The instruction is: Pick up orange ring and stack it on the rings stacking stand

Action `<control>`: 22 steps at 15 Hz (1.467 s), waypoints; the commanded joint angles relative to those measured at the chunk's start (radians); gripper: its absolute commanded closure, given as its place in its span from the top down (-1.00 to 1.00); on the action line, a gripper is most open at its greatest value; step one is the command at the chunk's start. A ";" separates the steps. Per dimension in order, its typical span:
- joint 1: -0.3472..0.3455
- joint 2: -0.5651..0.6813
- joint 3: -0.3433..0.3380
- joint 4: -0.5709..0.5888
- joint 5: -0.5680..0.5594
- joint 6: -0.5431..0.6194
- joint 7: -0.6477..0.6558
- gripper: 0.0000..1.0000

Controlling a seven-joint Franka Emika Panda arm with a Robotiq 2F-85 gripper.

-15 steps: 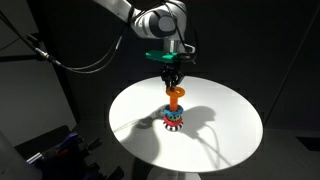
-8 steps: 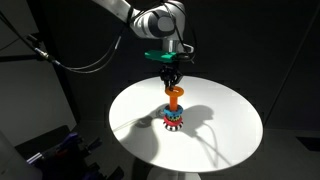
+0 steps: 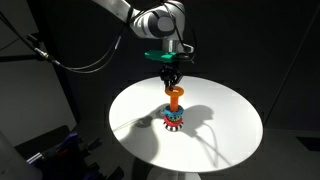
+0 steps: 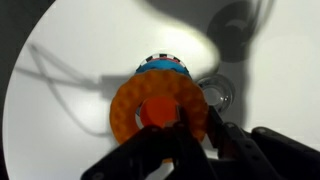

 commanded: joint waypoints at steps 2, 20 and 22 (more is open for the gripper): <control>0.004 -0.002 -0.004 0.002 -0.024 0.007 0.028 -0.84; 0.001 0.009 -0.009 0.007 -0.023 0.006 0.029 0.56; -0.001 0.010 -0.010 0.008 -0.021 0.003 0.028 0.87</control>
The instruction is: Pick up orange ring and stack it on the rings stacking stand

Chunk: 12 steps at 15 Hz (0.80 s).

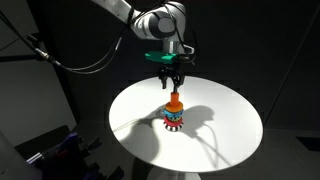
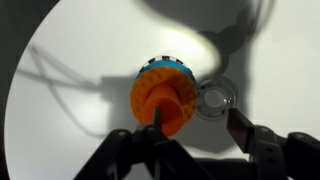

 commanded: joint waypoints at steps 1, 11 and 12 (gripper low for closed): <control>-0.002 0.004 -0.003 0.011 -0.016 -0.003 0.022 0.99; -0.011 -0.051 0.004 -0.048 -0.012 -0.057 -0.051 1.00; -0.010 -0.061 0.004 -0.062 -0.014 -0.048 -0.054 1.00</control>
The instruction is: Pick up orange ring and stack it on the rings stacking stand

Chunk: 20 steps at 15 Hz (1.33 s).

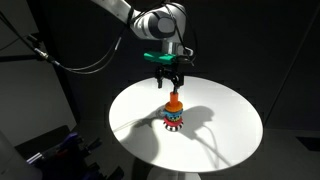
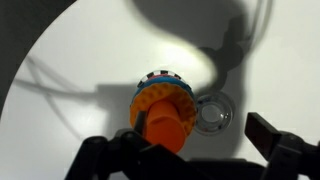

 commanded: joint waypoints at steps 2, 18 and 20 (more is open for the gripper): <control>-0.008 -0.072 0.004 -0.076 -0.015 0.015 -0.028 1.00; -0.023 -0.271 -0.025 -0.330 -0.002 0.178 -0.029 1.00; -0.017 -0.241 -0.022 -0.303 0.000 0.166 -0.013 1.00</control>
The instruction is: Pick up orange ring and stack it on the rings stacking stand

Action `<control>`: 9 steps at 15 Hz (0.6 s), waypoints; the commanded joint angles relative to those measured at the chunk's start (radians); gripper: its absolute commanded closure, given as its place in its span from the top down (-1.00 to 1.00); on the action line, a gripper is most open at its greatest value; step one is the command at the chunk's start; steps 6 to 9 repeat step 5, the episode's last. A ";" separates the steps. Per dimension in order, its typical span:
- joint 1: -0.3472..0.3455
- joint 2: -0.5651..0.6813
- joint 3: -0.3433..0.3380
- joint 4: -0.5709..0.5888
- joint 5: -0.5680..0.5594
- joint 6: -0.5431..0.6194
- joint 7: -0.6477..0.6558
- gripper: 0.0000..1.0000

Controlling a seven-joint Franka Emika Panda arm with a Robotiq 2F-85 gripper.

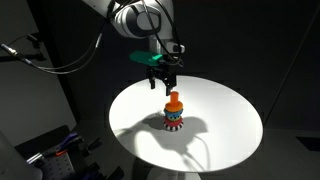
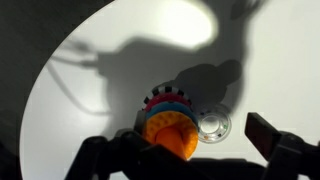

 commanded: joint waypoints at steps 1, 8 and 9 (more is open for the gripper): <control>-0.001 0.001 0.001 0.002 0.000 -0.003 0.000 1.00; 0.000 0.006 0.002 0.002 0.000 -0.003 0.000 1.00; 0.000 0.006 0.002 0.002 0.000 -0.003 0.000 1.00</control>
